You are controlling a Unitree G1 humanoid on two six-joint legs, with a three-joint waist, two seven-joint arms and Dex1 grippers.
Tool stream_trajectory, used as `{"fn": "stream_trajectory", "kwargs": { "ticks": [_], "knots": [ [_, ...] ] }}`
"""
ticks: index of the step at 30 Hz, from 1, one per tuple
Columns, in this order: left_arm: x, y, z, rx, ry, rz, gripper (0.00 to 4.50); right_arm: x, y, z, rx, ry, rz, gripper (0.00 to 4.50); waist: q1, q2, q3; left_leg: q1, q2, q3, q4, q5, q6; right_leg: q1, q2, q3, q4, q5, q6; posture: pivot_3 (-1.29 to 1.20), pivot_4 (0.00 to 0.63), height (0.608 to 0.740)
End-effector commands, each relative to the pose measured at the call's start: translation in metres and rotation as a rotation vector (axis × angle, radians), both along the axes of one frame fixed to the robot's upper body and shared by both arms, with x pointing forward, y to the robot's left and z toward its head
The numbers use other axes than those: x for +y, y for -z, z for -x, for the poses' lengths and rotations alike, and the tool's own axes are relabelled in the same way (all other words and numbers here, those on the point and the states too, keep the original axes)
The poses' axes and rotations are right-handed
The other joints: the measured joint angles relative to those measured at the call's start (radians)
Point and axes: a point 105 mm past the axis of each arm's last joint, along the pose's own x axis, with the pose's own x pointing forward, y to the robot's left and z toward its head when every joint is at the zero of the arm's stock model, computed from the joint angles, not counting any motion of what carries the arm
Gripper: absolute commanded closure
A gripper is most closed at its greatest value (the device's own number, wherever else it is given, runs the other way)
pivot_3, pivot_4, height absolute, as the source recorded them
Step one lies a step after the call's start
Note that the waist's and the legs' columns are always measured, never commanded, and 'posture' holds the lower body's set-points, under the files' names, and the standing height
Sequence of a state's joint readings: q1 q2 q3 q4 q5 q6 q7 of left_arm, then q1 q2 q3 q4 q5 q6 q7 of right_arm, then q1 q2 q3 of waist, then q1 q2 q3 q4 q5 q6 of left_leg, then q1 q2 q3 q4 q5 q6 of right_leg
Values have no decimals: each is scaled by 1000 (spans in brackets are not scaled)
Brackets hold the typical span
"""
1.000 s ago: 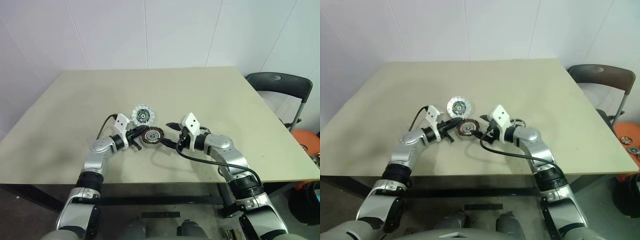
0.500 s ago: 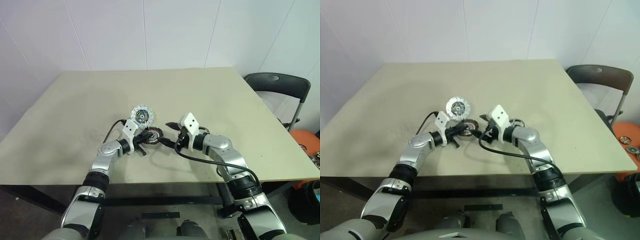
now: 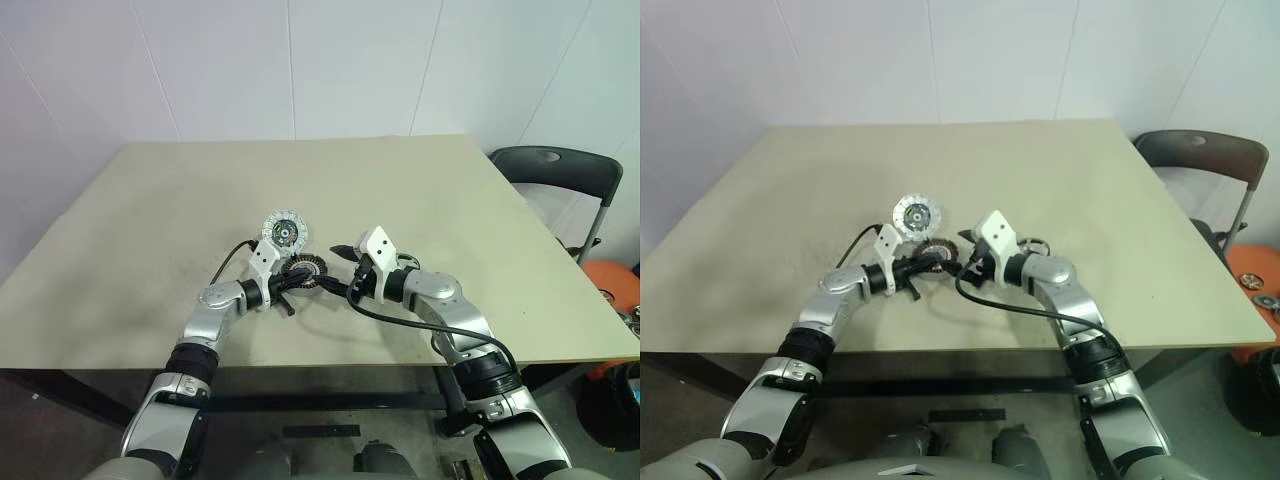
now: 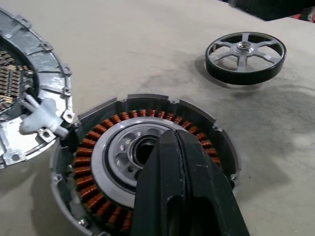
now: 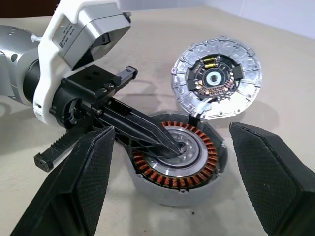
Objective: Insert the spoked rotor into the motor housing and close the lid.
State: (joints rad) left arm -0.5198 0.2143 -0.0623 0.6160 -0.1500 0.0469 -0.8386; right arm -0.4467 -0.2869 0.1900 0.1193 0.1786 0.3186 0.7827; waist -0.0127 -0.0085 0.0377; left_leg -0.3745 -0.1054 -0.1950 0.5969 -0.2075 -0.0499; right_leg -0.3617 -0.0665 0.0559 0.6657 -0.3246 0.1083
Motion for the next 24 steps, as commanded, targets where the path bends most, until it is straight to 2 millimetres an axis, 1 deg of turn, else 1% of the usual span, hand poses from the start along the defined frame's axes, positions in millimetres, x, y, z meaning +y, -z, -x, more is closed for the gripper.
{"fn": "stream_trajectory", "kwargs": {
  "ticks": [1,2,4,5,7,9,13,17,20,22,24],
  "knots": [
    [6,-28,-12,-82,-82,113,4481,6,-14,1,-58,-17,-22,598,0,0,0,0,0,0,0,0,0,0,0,0,0,0,0,0,0,740],
    [8,-38,-14,-92,-100,174,4481,6,-14,1,-57,-16,-23,598,0,0,0,0,0,0,0,0,0,0,0,0,0,0,0,0,0,740],
    [16,-63,-17,-95,-134,352,4481,7,-14,2,-52,-16,-30,598,-1,0,0,-1,0,0,0,0,0,-1,0,0,0,0,0,0,0,740],
    [20,-73,-16,-94,-135,415,4481,8,-13,2,-50,-18,-32,598,-2,0,0,-2,0,0,0,0,0,-1,0,0,0,0,0,0,0,740],
    [25,-81,-11,-91,-124,448,4481,10,-12,2,-48,-19,-33,598,-6,0,0,-2,0,0,0,0,0,-2,0,0,0,0,0,0,0,740],
    [27,-82,-7,-87,-119,432,4481,11,-11,2,-49,-18,-33,598,-7,0,0,-2,0,0,-1,0,0,-2,0,0,0,0,0,0,0,740],
    [33,-63,7,-85,-106,239,4481,18,-9,-7,-61,37,-12,598,-7,0,0,0,0,1,-1,0,0,-1,0,1,0,0,0,0,0,740],
    [44,-57,13,-76,-153,221,4481,25,-10,-19,-60,106,-9,598,0,0,0,0,0,0,0,0,0,-1,1,1,0,0,-1,0,0,740],
    [51,-52,16,-70,-183,208,4481,35,-10,-22,-62,102,-5,598,1,0,0,-1,0,0,-1,0,0,-1,0,1,0,0,-1,0,0,740],
    [54,-52,17,-72,-193,203,4500,41,-12,-25,-73,110,-8,984,-1,0,0,-1,0,0,-1,0,0,-2,0,1,0,0,-1,0,0,740],
    [56,-54,17,-78,-205,209,4500,46,-13,-26,-79,103,-10,1522,-1,0,0,-1,0,0,-1,0,0,-2,0,1,0,0,-1,0,0,740]
  ]
}}
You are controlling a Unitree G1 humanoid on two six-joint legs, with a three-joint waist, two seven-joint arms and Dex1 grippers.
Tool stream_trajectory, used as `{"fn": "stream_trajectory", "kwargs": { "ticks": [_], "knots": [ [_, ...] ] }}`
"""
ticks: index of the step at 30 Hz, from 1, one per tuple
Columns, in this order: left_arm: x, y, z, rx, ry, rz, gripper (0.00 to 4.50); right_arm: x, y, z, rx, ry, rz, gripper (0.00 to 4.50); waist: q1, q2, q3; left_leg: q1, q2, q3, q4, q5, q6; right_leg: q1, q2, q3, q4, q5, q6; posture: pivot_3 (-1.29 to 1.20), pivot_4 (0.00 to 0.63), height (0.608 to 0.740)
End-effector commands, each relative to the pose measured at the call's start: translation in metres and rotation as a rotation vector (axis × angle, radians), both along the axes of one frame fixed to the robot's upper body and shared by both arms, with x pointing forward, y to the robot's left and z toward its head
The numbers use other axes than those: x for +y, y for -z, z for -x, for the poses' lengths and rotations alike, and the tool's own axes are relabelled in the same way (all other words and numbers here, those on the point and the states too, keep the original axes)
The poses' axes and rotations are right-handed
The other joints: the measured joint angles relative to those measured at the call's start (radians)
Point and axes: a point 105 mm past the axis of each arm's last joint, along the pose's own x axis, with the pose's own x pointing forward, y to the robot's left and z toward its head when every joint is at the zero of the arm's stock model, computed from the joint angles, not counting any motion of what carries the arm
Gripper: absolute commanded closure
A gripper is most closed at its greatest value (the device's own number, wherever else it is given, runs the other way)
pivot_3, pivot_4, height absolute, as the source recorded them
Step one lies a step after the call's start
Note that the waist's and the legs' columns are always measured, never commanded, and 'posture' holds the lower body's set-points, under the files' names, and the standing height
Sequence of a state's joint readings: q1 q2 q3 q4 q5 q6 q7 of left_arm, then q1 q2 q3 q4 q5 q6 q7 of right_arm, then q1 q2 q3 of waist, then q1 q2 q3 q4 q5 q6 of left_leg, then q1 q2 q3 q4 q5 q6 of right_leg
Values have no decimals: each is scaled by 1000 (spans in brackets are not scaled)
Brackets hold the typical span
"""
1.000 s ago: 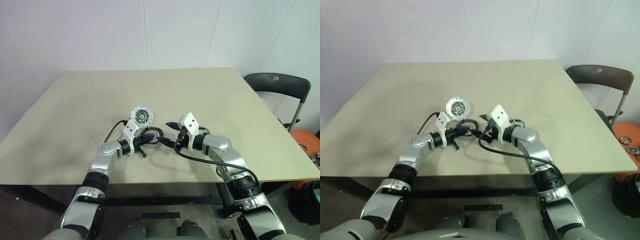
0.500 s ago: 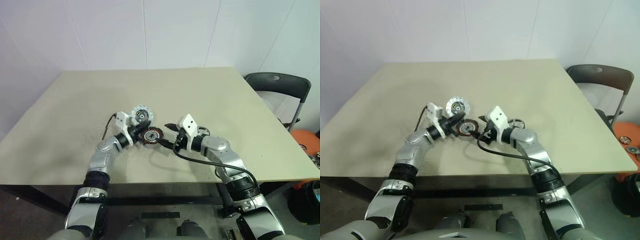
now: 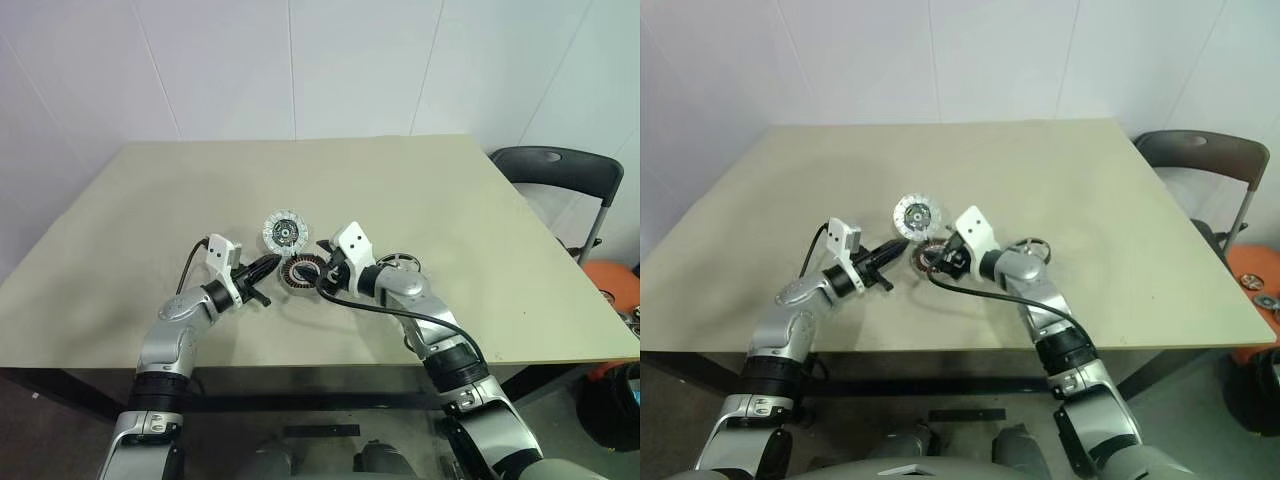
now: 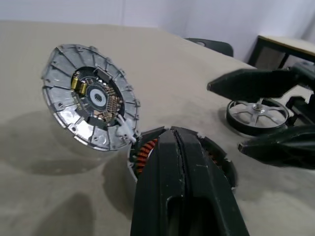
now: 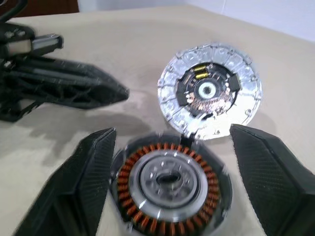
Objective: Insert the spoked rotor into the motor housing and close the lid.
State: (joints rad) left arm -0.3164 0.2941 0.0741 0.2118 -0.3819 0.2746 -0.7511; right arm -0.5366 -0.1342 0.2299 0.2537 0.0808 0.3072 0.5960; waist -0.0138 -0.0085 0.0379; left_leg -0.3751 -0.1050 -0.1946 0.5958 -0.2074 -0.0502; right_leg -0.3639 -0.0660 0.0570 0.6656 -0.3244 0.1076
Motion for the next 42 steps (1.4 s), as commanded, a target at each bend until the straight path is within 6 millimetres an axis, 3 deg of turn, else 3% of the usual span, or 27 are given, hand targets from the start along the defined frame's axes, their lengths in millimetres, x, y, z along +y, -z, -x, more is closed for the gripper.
{"fn": "stream_trajectory", "kwargs": {
  "ticks": [1,7,9,16,29,33,37,42],
  "knots": [
    [9,-21,-2,-79,-37,6,4500,14,-16,-5,-75,-21,-2,1910,0,0,0,0,0,0,0,0,0,0,0,0,0,0,0,0,0,740],
    [23,-33,2,-116,-74,40,4500,30,-10,-10,-101,-30,67,3985,-6,0,0,0,0,0,0,0,0,0,0,0,0,0,0,0,0,740],
    [27,-36,8,-125,-72,41,4500,36,-7,-11,-107,-29,92,4461,-8,0,0,0,0,1,-1,0,0,-1,0,1,0,0,0,0,0,740],
    [41,-35,19,-125,-108,24,4500,48,-6,-16,-144,-3,139,4461,-2,0,0,0,0,1,-2,0,0,-2,0,1,0,0,0,0,0,740],
    [40,-35,23,-127,-122,14,4500,23,18,-29,-141,48,339,4461,-6,1,0,0,0,1,-3,0,0,-2,0,1,0,0,-1,0,0,740],
    [42,-35,21,-124,-125,9,4500,19,24,-26,-106,34,349,4461,-5,1,0,0,0,1,-3,0,0,-2,0,2,0,0,-1,0,0,740],
    [40,-32,19,-118,-122,6,4500,30,19,-15,-66,-34,251,4461,-7,1,0,0,0,1,-3,0,0,-2,1,2,0,0,-1,0,0,740],
    [38,-31,19,-116,-116,7,4500,31,22,-9,-53,-64,269,4461,-10,1,0,0,1,1,-4,0,0,-2,1,2,0,0,-1,0,0,740]
  ]
}}
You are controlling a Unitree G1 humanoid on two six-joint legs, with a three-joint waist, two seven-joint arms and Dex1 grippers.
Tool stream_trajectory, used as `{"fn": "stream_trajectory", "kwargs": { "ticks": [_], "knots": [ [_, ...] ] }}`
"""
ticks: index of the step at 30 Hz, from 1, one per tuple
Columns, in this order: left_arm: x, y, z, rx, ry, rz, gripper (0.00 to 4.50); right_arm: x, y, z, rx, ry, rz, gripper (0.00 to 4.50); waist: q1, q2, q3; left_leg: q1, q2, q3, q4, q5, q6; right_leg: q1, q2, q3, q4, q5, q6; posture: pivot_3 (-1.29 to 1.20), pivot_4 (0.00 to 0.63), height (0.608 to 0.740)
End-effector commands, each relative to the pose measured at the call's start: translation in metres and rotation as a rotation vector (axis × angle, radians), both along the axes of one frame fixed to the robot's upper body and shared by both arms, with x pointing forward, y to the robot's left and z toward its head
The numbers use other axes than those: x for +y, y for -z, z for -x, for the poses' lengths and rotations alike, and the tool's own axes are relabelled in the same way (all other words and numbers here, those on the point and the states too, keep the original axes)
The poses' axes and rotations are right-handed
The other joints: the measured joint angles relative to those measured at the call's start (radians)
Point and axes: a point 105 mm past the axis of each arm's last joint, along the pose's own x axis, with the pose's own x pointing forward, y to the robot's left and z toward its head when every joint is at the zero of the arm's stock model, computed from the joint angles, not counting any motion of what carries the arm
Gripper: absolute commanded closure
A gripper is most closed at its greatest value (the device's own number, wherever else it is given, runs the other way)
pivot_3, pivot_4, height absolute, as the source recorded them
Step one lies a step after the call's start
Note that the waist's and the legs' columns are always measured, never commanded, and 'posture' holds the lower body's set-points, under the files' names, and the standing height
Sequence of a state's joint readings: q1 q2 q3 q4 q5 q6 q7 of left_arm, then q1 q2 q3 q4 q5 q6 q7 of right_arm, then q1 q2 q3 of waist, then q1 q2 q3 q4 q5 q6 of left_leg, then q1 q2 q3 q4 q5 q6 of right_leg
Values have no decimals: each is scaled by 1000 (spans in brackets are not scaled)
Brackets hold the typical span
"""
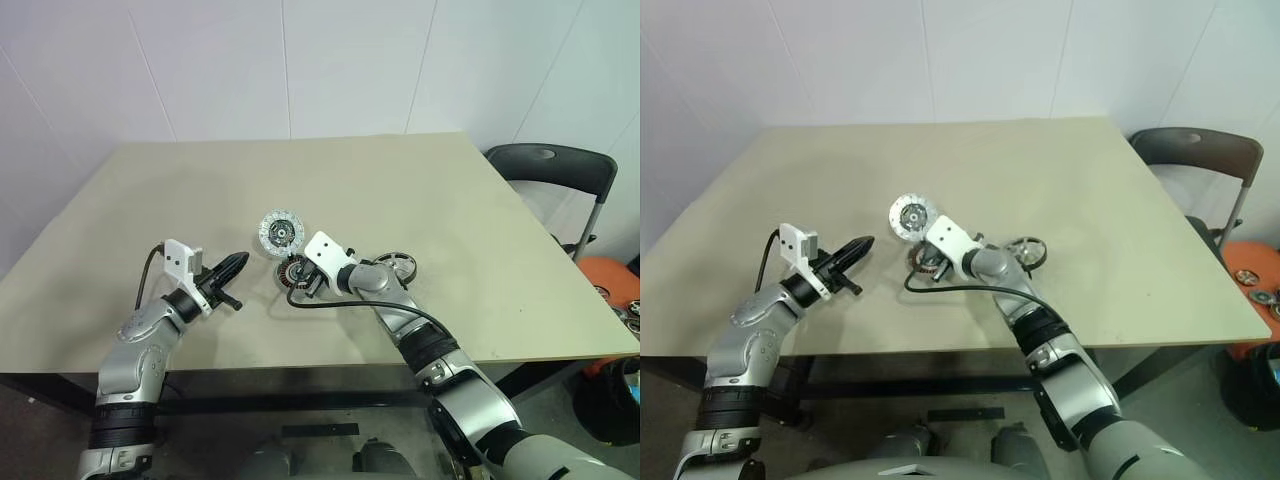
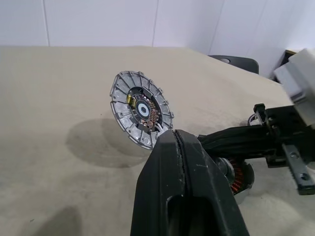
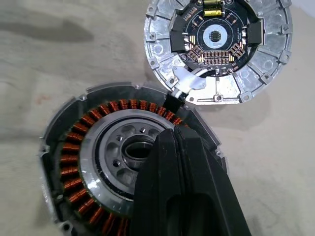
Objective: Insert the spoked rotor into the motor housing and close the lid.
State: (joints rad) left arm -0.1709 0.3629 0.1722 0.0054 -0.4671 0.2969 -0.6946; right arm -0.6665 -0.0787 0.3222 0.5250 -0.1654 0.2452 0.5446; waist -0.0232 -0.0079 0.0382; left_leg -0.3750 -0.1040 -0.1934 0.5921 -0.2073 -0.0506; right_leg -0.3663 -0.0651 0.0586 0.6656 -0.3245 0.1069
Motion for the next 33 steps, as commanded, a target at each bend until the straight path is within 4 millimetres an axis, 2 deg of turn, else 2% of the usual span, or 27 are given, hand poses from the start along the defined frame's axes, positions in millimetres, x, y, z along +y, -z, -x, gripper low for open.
{"fn": "stream_trajectory", "kwargs": {
  "ticks": [1,4,11,22,24,27,33],
  "knots": [
    [-2,-12,-4,-46,8,-6,4500,14,-9,8,-10,-70,-23,4461,0,0,0,0,0,0,0,0,0,0,0,0,0,0,0,0,0,740],
    [-2,-12,-4,-46,9,-9,4500,14,-5,12,-5,-90,-2,4461,-1,0,0,0,0,0,0,0,0,0,0,0,0,0,0,0,0,740],
    [-1,-9,-4,-40,10,-13,4500,16,-22,3,-76,-45,-68,4461,5,0,0,0,0,0,0,0,0,0,0,0,0,0,0,0,0,740],
    [-4,-10,-4,-43,16,-17,4500,16,-14,6,-89,-65,-19,4461,5,0,0,0,0,0,0,0,0,0,0,0,0,0,0,0,0,740],
    [-5,-10,-4,-43,17,-20,4500,13,-8,8,-77,-74,13,4461,6,0,0,0,0,0,0,0,0,0,0,0,0,0,0,0,0,740],
    [-5,-11,-4,-46,18,-22,4500,7,15,19,-5,-122,98,4461,6,0,0,0,0,0,0,0,0,0,0,0,0,0,0,0,0,740],
    [-7,-12,-4,-49,21,-24,4500,3,24,24,19,-132,140,4461,6,0,0,1,0,0,0,0,0,1,0,0,0,0,0,0,0,740]
  ]
}}
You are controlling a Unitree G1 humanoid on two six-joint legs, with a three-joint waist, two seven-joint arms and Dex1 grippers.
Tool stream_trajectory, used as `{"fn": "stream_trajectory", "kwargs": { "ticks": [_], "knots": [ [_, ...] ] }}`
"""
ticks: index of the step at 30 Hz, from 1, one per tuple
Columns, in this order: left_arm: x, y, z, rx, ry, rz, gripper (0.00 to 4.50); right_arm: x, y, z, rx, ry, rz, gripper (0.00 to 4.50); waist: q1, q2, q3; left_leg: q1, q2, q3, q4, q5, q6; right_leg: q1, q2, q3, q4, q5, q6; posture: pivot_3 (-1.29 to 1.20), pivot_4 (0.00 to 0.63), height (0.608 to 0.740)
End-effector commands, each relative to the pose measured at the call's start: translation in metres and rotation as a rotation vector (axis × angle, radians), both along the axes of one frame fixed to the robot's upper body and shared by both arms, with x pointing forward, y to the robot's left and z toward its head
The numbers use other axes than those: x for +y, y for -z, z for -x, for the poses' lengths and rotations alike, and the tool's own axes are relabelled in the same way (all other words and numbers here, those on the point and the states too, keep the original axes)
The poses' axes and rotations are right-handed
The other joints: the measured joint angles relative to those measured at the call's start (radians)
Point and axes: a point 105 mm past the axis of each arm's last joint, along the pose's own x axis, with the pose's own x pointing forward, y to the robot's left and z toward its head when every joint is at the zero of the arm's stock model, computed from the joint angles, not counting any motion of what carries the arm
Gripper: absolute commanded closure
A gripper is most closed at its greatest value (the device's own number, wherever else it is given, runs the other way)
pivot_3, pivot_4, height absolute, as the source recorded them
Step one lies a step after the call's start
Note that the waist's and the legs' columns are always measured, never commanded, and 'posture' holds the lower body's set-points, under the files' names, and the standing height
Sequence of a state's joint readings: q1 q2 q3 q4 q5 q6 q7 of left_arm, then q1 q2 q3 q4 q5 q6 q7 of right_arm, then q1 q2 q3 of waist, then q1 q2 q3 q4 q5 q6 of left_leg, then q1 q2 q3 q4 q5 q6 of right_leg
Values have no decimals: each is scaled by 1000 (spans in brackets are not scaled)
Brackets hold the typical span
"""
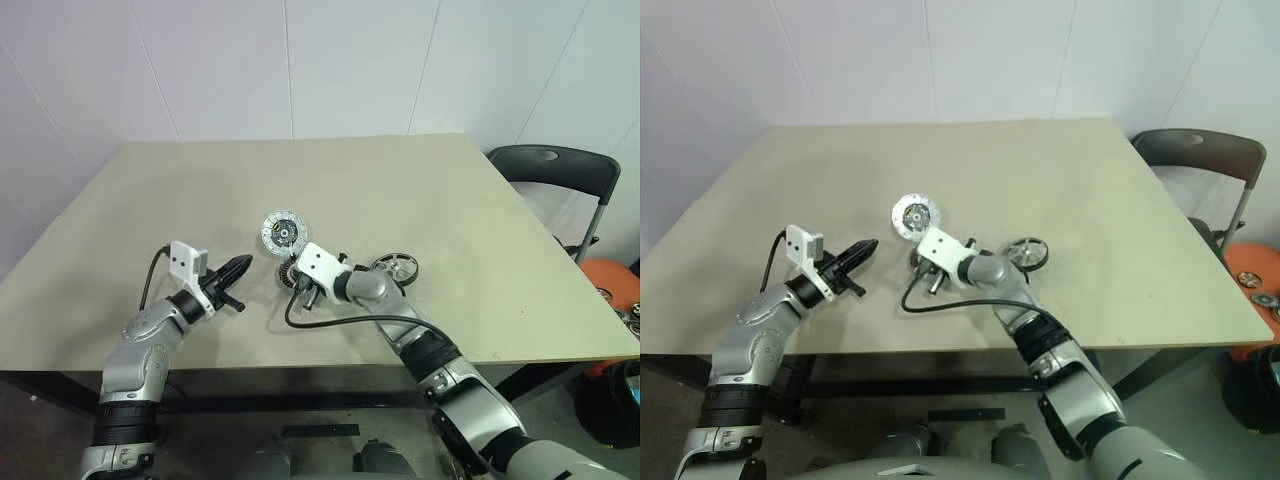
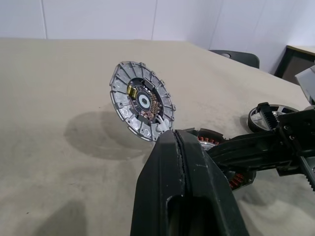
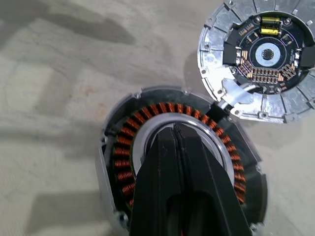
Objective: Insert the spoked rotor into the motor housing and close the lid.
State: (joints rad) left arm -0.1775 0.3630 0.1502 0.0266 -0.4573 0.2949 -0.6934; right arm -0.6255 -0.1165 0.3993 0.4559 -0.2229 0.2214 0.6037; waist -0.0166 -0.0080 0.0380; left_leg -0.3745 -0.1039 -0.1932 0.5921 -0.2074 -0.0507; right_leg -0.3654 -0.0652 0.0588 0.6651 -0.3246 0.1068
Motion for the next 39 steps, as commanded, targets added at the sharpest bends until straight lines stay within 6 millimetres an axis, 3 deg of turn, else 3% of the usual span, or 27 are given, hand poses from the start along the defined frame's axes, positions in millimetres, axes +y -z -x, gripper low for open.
{"fn": "stream_trajectory", "kwargs": {
  "ticks": [1,3,8,13,15,20,24,27,31,39],
  "knots": [
    [-3,-18,-2,-68,10,-14,4500,-1,16,8,48,-15,44,4461,-1,0,0,0,0,0,0,0,0,0,0,0,0,0,0,0,0,740],
    [-4,-18,-2,-67,11,-15,4500,1,10,5,35,1,6,4461,0,0,0,0,0,0,0,0,0,0,0,0,0,0,0,0,0,740],
    [-4,-17,-2,-64,10,-15,4500,16,-32,-5,48,66,-301,4461,-1,0,0,0,0,0,0,0,0,-1,0,0,0,0,0,0,0,740],
    [-5,-18,0,-65,14,-7,4500,11,-57,-13,61,97,-459,4461,2,1,0,-1,0,0,0,0,0,-1,0,0,0,0,0,0,0,740],
    [-4,-20,1,-70,18,-3,4500,0,-61,-19,67,119,-475,4461,2,1,1,-1,0,0,0,0,0,-1,0,0,0,0,0,0,0,740],
    [-1,-21,8,-70,49,-30,4500,-50,-67,-40,141,284,-520,4461,2,2,1,-1,0,0,0,0,0,-1,0,0,0,0,0,0,0,740],
    [2,-16,11,-62,47,-50,4500,-95,-62,-37,223,358,-526,4461,3,3,2,-2,0,0,-1,0,0,-2,-1,0,-2,0,0,0,0,740],
    [2,-11,13,-53,45,-53,4500,-109,-64,-29,242,345,-504,4461,3,3,2,-7,0,0,-1,0,0,-6,-1,0,-2,0,0,0,0,740],
    [-6,-3,13,-35,64,-55,4500,-82,-78,-12,234,180,-483,4461,-8,3,2,-12,0,1,0,0,0,-8,-1,0,-1,0,0,0,0,740],
    [-7,-2,8,-40,67,-54,4500,-26,-74,-12,130,134,-429,4461,1,3,2,-12,0,1,1,0,0,-8,0,0,-1,1,0,0,0,740]
  ]
}}
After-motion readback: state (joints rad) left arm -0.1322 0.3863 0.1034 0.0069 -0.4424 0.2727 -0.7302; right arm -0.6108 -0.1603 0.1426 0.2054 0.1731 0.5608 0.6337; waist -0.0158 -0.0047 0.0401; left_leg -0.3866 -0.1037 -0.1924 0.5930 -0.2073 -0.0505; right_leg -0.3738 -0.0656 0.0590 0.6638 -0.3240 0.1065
